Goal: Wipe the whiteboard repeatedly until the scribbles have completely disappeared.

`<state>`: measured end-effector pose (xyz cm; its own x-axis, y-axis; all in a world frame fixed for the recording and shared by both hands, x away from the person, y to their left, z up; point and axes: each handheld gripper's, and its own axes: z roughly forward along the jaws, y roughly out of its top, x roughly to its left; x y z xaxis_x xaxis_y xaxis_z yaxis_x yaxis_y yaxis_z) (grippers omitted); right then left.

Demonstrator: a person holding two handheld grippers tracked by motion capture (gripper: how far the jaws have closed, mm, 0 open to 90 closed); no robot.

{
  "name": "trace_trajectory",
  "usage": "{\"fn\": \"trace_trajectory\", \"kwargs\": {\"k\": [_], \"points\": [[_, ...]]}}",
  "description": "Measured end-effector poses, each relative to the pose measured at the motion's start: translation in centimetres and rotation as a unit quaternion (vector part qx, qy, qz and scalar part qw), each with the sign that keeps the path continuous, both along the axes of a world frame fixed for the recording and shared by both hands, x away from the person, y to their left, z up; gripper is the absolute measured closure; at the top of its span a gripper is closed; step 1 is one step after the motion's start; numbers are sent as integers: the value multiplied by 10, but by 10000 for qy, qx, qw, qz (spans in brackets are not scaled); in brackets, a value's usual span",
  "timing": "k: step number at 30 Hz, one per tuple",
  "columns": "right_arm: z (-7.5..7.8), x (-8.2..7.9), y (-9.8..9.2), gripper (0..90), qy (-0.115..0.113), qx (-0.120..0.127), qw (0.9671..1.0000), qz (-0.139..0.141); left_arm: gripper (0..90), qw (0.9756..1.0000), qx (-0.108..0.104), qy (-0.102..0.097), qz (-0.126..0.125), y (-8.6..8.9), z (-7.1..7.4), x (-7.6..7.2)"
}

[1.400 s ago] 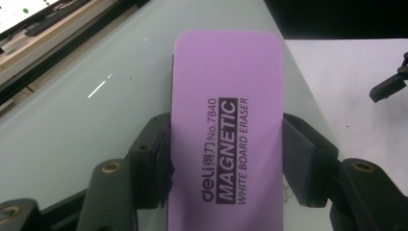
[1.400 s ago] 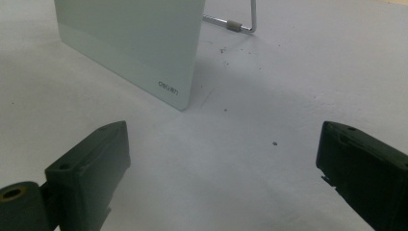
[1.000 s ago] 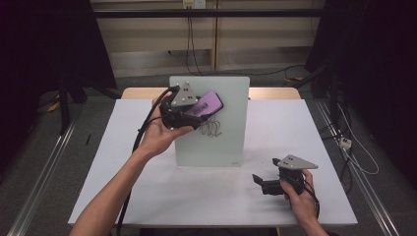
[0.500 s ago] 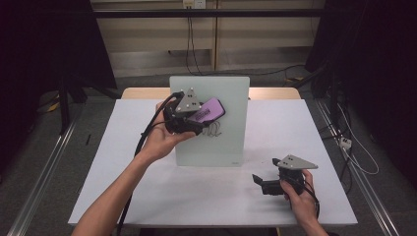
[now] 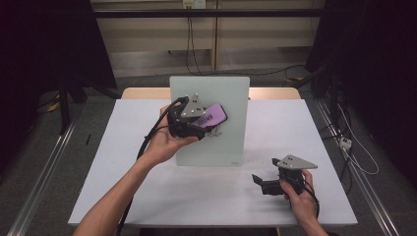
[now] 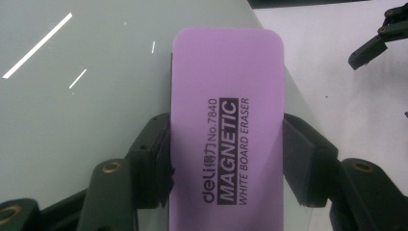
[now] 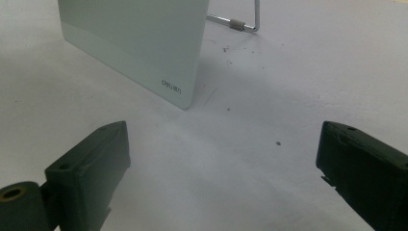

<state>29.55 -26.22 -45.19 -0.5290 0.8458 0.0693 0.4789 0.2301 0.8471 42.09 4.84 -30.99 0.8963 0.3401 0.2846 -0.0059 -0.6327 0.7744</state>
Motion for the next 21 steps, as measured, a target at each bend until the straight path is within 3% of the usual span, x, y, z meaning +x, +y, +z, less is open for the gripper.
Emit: {"fn": "trace_trajectory", "kwargs": {"k": [6,14,21], "points": [[0,0,0,47,7,-7,10000,2,413,9999,150,48,-64,-4,-4,-3],[0,0,0,47,2,-3,10000,10,413,9999,160,43,-21,-5,-5,-4],[0,0,0,47,1,-4,10000,10,413,9999,-63,48,80,2,6,2]]}}
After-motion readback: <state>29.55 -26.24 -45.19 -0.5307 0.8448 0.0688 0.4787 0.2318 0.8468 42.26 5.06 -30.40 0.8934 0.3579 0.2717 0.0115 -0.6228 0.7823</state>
